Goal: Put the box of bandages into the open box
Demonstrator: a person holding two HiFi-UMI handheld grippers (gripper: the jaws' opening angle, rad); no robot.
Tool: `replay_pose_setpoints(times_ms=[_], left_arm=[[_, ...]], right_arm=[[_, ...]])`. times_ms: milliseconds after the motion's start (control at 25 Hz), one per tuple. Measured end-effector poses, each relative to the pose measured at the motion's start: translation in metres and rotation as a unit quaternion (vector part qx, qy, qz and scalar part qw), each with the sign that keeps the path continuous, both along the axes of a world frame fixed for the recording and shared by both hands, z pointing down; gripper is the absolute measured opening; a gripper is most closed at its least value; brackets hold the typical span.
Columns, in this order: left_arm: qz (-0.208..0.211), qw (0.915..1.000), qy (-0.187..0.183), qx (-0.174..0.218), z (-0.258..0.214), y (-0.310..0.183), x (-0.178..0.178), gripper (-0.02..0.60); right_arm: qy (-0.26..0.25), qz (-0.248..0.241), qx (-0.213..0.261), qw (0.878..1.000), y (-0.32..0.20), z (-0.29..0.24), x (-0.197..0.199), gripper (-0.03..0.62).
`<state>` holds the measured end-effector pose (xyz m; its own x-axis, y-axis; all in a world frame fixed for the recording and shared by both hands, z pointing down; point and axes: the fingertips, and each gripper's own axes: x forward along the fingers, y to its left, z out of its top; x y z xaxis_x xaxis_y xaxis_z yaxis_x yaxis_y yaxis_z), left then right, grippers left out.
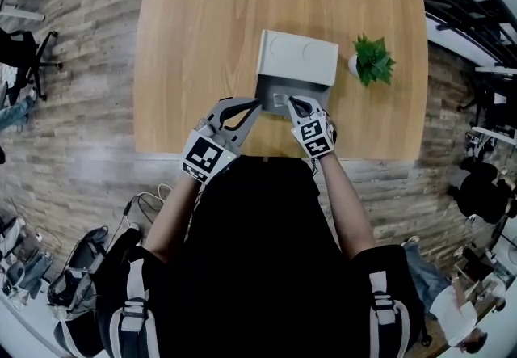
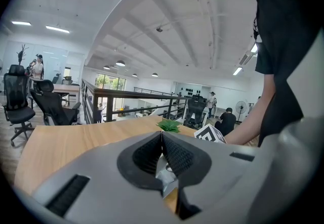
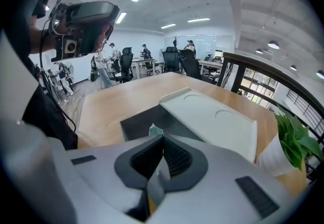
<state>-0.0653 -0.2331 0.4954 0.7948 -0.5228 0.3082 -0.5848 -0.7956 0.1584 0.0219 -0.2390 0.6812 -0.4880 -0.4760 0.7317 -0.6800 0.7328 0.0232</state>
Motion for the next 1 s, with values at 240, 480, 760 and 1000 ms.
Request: replay_pose_setpoints(times_ms=[240,480,760,1000], left_arm=[[0.001,1.0,0.002,-0.001,0.0,-0.002,0.001,0.023],[-0.002,1.0,0.002,0.0,-0.001,-0.005,0.0,0.023],[-0.006,1.0,0.003,-0.003,0.001,-0.008,-0.002,0.023],[-0.006,1.0,0.004,-0.002,-0.001,-0.011,-0.003,0.023]], right_arm=[[0.016,-0.001,-0.005,1.0,-0.006,0.006,0.0,0.025],[0.034,-0.001,-0.018,0.999,-0.012,0.016,0.002,0.025],[0.055,0.011,-0.027,0.998,-0.016,0.025,0.01,0.025],[0.077,0.023,-0.029,0.996,-0.017,0.031,0.016,0.026]])
